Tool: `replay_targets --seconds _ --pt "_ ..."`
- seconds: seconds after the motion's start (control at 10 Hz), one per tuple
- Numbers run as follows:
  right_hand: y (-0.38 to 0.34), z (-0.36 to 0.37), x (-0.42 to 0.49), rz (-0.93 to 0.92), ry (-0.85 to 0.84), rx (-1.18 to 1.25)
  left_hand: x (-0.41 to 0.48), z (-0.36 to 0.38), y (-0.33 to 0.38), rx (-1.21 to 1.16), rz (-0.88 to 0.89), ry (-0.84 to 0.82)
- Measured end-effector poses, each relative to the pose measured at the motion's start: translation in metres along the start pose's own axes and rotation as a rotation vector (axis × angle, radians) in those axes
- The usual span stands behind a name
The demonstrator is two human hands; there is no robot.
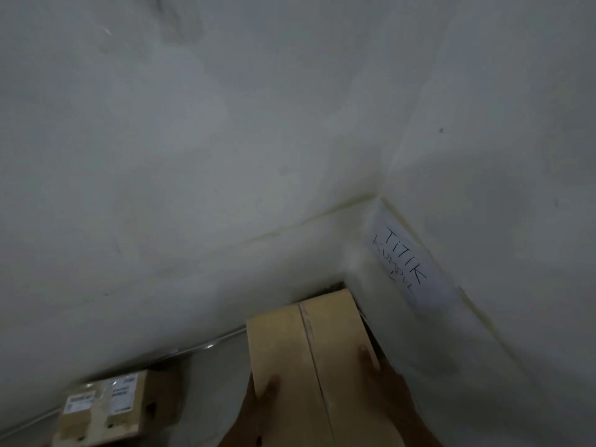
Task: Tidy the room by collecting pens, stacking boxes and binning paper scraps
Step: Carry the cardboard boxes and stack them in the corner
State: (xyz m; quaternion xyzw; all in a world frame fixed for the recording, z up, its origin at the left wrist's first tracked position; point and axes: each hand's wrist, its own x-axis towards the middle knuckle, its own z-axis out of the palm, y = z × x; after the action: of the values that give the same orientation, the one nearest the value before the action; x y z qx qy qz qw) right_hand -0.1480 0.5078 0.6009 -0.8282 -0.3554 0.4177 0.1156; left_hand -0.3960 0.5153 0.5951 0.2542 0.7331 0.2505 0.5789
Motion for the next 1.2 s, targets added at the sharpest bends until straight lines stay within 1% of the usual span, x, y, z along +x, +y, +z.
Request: replay_targets --seconds 0.1,0.2,0.3,0.4,0.5,0.6,0.7,0.8,0.9,1.0,1.1,1.2 --pt "0.008 0.005 0.037 0.020 -0.053 0.029 0.025 0.021 -0.008 -0.045 -0.022 -0.043" --pt "0.019 0.023 0.074 0.102 -0.087 0.008 0.053 0.034 -0.019 -0.027 -0.002 -0.069" --pt "0.025 0.044 0.111 0.183 -0.072 0.019 0.088 0.050 -0.036 -0.023 0.008 -0.072" --pt "0.035 0.061 0.146 0.235 -0.031 0.043 0.122 0.067 -0.054 -0.024 -0.018 -0.092" --pt "0.048 0.079 0.185 0.226 0.013 0.056 0.157 0.087 -0.065 -0.046 -0.017 -0.093" --pt "0.053 0.092 0.217 0.144 0.045 0.058 0.186 0.101 -0.067 -0.090 -0.004 -0.112" --pt "0.063 0.109 0.253 0.113 0.051 0.071 0.215 0.116 -0.078 -0.108 -0.020 -0.136" --pt "0.073 0.124 0.285 0.134 0.022 0.051 0.243 0.130 -0.094 -0.130 -0.046 -0.138" --pt "0.082 0.135 0.310 0.157 -0.008 0.005 0.263 0.142 -0.110 -0.148 -0.117 -0.156" --pt "0.087 0.141 0.325 0.145 -0.027 -0.017 0.276 0.148 -0.123 -0.153 -0.141 -0.161" --pt "0.092 0.145 0.335 0.112 -0.015 0.000 0.287 0.157 -0.133 -0.136 -0.123 -0.148" --pt "0.094 0.145 0.340 0.117 0.018 0.003 0.292 0.163 -0.135 -0.123 -0.105 -0.143"
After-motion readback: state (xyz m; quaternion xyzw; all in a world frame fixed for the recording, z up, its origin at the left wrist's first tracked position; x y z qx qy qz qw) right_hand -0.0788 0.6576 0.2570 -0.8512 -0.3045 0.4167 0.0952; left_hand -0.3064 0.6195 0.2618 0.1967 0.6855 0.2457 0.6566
